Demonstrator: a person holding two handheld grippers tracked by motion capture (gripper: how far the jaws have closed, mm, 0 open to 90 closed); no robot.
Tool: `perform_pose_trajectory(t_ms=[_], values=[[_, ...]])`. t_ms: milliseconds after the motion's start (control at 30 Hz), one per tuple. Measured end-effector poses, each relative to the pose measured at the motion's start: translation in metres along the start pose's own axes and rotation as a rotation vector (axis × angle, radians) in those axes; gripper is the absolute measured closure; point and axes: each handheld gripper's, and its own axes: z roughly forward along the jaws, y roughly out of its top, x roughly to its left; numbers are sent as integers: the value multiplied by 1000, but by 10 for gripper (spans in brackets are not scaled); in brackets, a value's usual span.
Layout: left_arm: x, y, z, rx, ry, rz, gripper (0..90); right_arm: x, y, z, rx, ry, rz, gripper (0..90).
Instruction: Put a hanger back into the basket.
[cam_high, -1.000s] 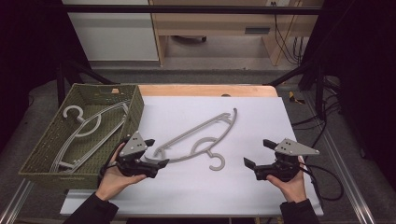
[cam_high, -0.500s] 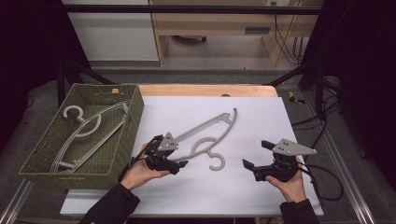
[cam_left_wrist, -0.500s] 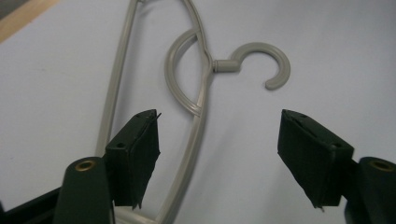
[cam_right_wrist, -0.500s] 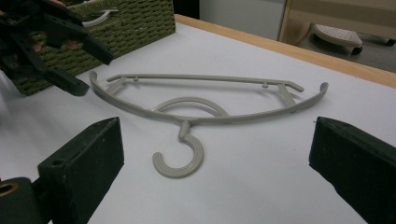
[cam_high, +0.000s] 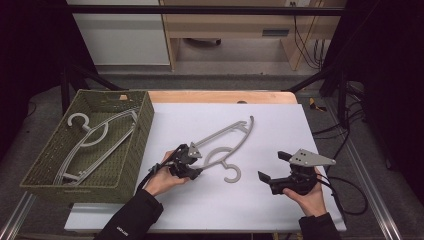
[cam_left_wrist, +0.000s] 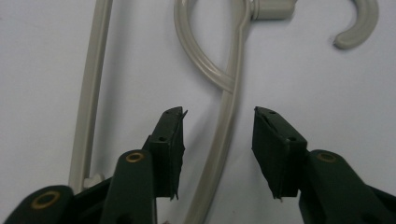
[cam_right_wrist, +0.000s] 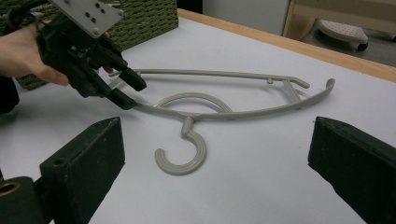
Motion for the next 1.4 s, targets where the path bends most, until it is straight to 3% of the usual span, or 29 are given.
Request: perform_pose_trajectory(t_ms=[200,367,500,700,900,1033,1167,1267,1400], values=[[3,-1,7,16,-18,-5,631,0,0,0,3,4,0,43],[3,-1,8,10,-58,-11,732,0,0,1,7,7,-2,44],[3,0,8,20,-68,0,751,0,-1,2,9,11,-3,45],[-2,-1,5,34,-104,80,812,0,-1,2,12,12,-2,47],[-11,-3,2,36,-115,122,813,1,-1,3,20,21,-6,50],[-25,-3,-2,37,-161,196,814,1,-2,4,29,28,-11,57],[-38,-5,-5,19,-209,239,813,3,-3,7,44,34,-19,69],[-43,-8,-7,21,-211,251,812,4,-3,9,59,45,-23,80],[-44,-10,-13,9,-185,224,802,6,-5,16,86,66,-36,100]])
